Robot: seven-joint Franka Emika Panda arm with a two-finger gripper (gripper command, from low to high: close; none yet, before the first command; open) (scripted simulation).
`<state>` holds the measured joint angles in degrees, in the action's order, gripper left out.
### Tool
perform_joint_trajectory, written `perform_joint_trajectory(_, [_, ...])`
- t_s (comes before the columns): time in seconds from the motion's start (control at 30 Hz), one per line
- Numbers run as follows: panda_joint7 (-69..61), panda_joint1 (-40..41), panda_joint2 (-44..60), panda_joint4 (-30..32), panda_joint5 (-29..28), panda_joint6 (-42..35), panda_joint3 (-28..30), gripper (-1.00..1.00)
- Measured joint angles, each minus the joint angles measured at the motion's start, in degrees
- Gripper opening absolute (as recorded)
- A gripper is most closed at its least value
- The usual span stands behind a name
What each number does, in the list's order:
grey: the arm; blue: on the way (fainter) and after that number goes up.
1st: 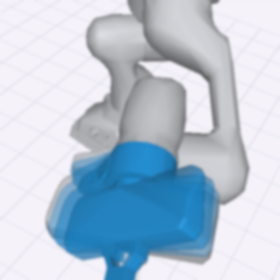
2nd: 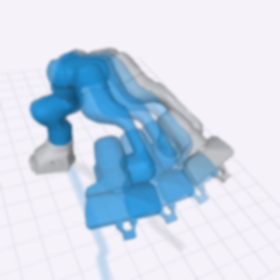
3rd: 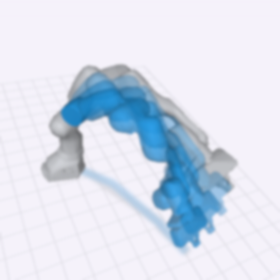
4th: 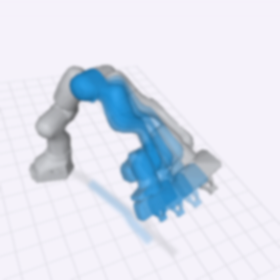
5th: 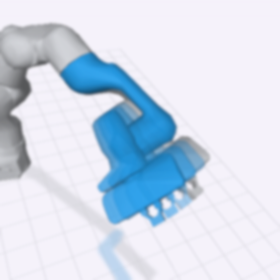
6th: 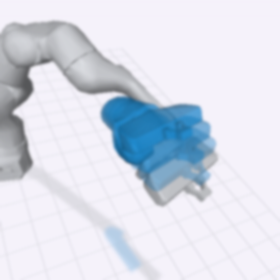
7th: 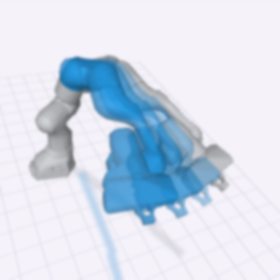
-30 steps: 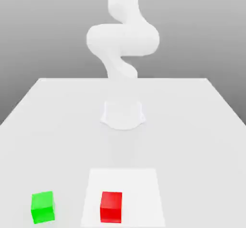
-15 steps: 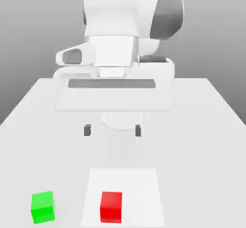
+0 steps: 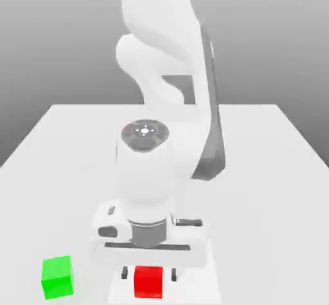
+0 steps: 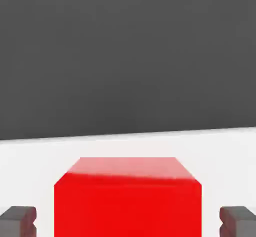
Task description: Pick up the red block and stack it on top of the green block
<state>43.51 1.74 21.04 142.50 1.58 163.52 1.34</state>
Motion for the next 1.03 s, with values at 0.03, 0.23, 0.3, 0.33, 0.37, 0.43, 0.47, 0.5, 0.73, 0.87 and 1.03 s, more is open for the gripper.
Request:
perform_joint_trajectory(0.03, [0.0,0.0,0.0,0.0,0.0,0.0,0.0,-1.00])
perform_joint_trajectory(0.23, [0.3,-0.1,-5.3,0.8,-0.5,-4.5,0.2,-1.00])
perform_joint_trajectory(0.3, [0.8,-0.1,-9.2,1.4,-0.7,-7.8,0.4,-1.00])
perform_joint_trajectory(0.33, [2.1,0.2,-10.0,1.3,-0.5,-8.7,1.0,-1.00])
perform_joint_trajectory(0.37, [3.9,0.6,-10.4,1.0,-0.2,-9.4,1.8,-1.00])
perform_joint_trajectory(0.43, [7.9,1.5,-10.9,0.3,0.5,-10.6,3.5,-1.00])
perform_joint_trajectory(0.47, [10.0,2.0,-11.0,-0.1,0.8,-11.2,4.5,-1.00])
perform_joint_trajectory(0.5, [12.2,2.5,-11.1,-0.5,1.1,-11.7,5.4,-1.00])
perform_joint_trajectory(0.73, [27.7,5.8,-11.8,-3.3,2.7,-15.4,12.3,-1.00])
perform_joint_trajectory(0.87, [28.9,7.7,-6.5,-4.1,5.7,-11.1,12.1,-1.00])
perform_joint_trajectory(1.03, [27.8,8.7,-3.1,-4.4,7.5,-8.1,10.9,1.00])
